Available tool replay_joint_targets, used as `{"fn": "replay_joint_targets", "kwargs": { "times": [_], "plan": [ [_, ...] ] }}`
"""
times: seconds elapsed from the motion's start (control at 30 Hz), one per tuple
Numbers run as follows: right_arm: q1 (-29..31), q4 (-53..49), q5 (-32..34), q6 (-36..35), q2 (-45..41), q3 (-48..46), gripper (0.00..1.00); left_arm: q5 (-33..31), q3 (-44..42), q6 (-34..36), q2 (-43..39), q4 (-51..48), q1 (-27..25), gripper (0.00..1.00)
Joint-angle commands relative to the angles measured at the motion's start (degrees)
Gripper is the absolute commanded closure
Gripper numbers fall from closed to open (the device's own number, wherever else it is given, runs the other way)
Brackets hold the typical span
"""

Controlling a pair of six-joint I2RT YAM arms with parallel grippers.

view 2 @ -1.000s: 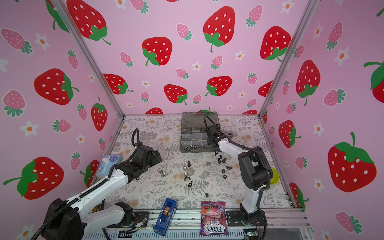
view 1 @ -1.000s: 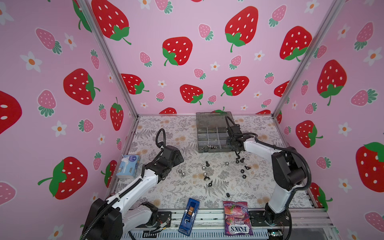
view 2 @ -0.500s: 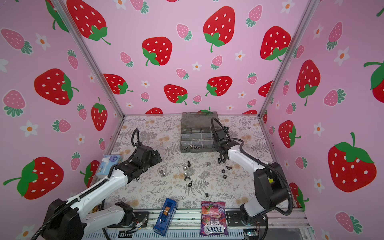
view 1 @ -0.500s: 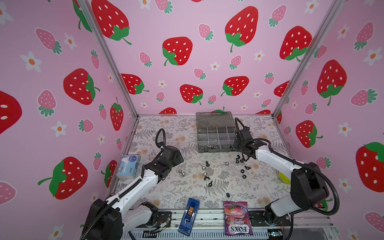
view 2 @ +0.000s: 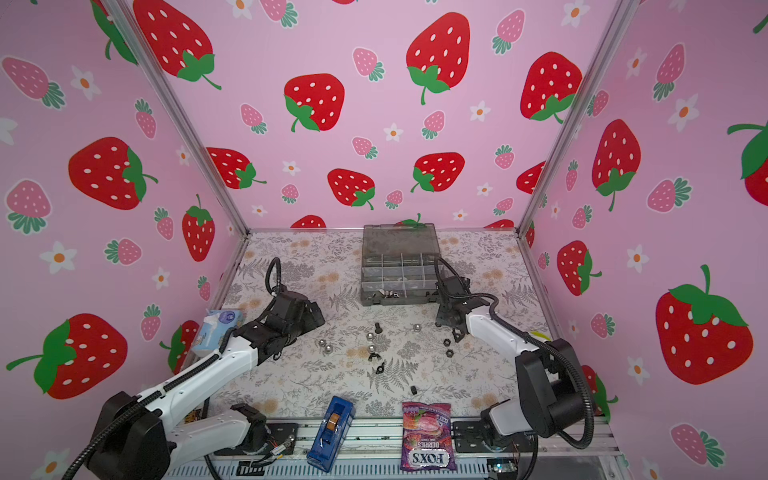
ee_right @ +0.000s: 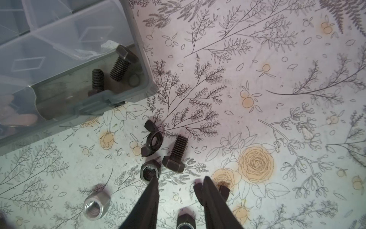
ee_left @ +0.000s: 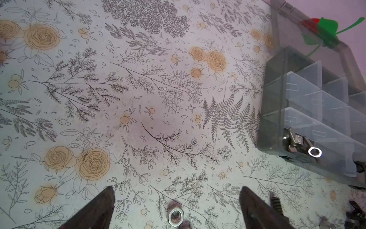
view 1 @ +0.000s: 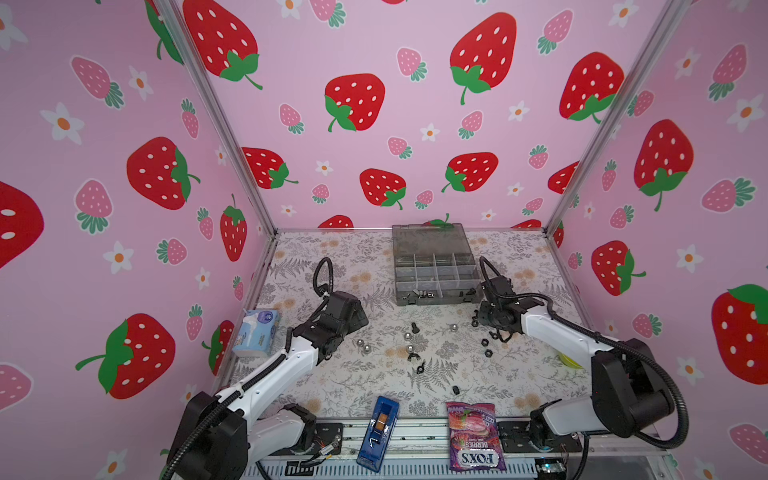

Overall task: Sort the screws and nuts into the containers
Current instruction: 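Move the right gripper back over the pile and lower toward the nuts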

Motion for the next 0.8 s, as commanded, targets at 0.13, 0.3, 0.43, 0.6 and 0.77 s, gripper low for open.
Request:
{"fn": "replay_joint_targets", "kwargs": {
  "times": [0.13, 0.3, 0.43, 0.6, 0.77],
  "plan": [
    [-0.9, 1.4, -2.6, 0.0, 2.1, -0.7, 0.6, 0.2, 1.0, -0.3, 0.4, 0.1, 0.2, 0.01],
    [-1.5, 2.6, -3.9, -0.3, 4.3, -0.7, 0.6, 0.1, 0.7, -0.5, 0.4, 0.2, 0.3, 0.01],
    [-1.9, 3.3, -4.1, -0.3, 5.2, -0.9, 0.61, 0.1, 0.6, -0.6, 0.6, 0.1, 0.3, 0.01],
    [-2.6, 4.2, -5.0, -0.6, 6.4, -1.4, 0.61, 0.2, 0.7, -0.5, 0.9, 0.1, 0.3, 0.01],
    [-2.9, 4.2, -5.7, -0.7, 7.4, -1.9, 0.61, 0.3, 0.6, -0.6, 1.2, 0.2, 0.2, 0.01]
  ]
}}
